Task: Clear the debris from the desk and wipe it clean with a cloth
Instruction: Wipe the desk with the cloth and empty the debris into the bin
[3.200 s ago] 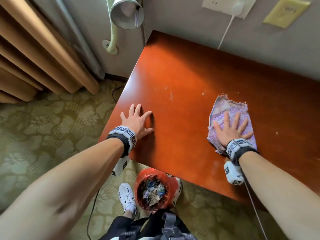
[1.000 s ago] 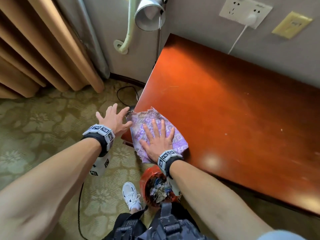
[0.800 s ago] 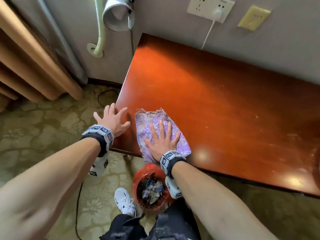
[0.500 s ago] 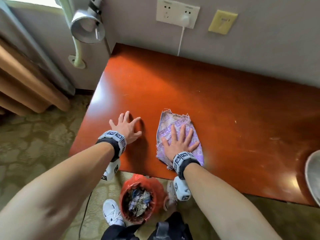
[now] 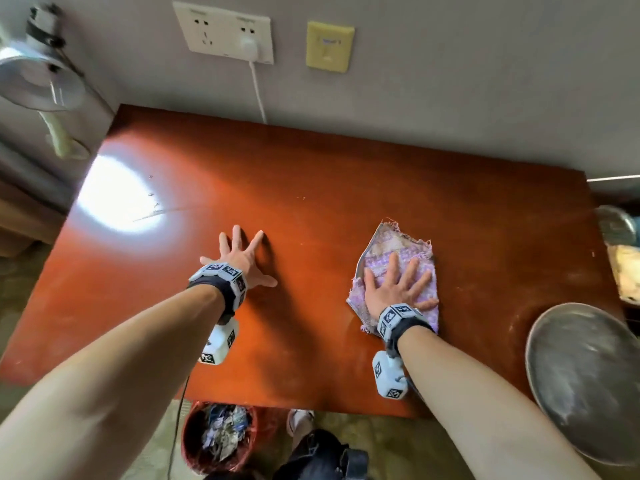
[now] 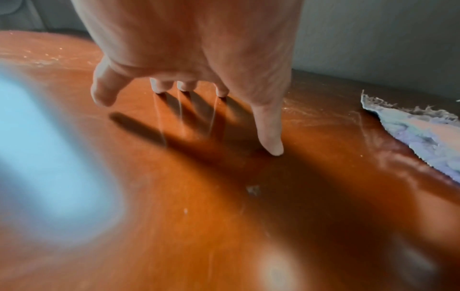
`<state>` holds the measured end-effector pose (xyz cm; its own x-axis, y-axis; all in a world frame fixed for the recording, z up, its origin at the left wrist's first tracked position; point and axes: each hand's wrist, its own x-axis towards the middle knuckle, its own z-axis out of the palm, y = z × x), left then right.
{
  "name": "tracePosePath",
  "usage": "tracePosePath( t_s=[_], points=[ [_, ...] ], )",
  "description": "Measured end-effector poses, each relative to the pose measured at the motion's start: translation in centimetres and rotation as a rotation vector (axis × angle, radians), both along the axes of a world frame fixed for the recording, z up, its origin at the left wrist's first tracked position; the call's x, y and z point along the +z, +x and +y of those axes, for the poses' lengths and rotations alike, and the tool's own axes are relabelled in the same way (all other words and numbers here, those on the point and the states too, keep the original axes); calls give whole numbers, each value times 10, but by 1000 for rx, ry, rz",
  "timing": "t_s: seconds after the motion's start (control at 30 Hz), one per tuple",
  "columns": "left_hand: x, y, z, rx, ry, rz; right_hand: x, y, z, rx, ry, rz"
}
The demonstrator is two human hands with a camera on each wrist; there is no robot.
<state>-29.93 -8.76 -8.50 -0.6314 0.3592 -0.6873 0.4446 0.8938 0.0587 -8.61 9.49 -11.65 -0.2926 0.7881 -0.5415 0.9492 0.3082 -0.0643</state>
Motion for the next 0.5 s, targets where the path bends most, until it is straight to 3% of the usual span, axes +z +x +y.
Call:
tracePosePath(
  t_s=[0.23,0.5],
  points=[
    [-3,-14,-1,-7,39,-57,-7,-38,12,-114,-11,27],
    [5,-20,-33,-41,-58,11,-3,-115,-9,97,-13,63]
  ],
)
